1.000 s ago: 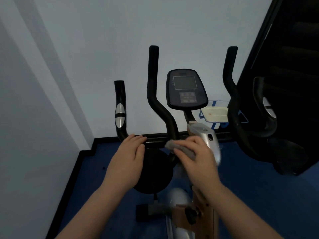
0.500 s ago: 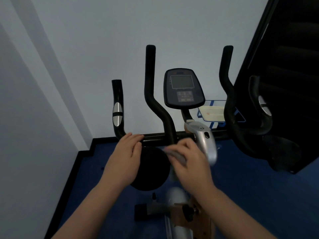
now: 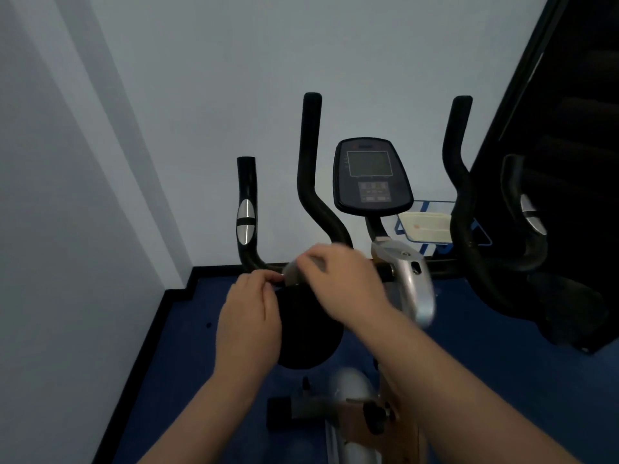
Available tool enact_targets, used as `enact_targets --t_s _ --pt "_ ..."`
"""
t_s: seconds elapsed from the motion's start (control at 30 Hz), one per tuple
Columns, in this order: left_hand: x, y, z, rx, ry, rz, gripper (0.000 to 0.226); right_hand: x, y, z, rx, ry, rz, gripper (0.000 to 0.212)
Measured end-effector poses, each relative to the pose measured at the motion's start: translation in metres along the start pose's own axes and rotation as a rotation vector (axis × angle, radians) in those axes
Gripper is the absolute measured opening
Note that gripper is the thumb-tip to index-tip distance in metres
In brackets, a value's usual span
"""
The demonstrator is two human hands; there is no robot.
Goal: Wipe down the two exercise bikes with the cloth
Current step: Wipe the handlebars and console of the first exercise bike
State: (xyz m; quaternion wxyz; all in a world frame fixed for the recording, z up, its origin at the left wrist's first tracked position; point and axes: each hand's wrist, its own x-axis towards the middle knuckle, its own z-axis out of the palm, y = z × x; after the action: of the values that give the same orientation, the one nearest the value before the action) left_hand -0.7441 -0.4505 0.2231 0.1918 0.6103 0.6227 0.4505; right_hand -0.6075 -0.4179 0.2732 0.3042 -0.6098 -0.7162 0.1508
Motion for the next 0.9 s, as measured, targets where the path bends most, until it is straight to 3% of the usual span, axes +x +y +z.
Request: enact_targets --t_s 0.1,0.3,0.5,0.7,0.9 --pt "-0.001 0.001 -0.004 0.054 -0.055 -0.079 0.026 -0.012 -0.004 0.018 -0.177 0.027 -0.059 0.033" --pt "-0.002 0.001 -0.005 0.039 -0.072 -0.092 0.024 -0.034 0.009 0.008 -0.265 0.069 -0.104 0.028" --pt "0.001 0.001 -0.004 0.024 -0.089 -0.084 0.026 -0.013 -0.009 0.014 -0.345 -0.053 -0.078 0.030" --pt "-0.001 0.000 -0.005 0.004 -0.117 -0.106 0.026 -0.037 0.006 0.007 -0.418 -0.115 -0.195 0.022" --pt "0.001 -0.001 -0.003 0.007 -0.107 -0.128 0.026 -0.010 -0.008 0.015 -0.441 -0.111 -0.104 0.029"
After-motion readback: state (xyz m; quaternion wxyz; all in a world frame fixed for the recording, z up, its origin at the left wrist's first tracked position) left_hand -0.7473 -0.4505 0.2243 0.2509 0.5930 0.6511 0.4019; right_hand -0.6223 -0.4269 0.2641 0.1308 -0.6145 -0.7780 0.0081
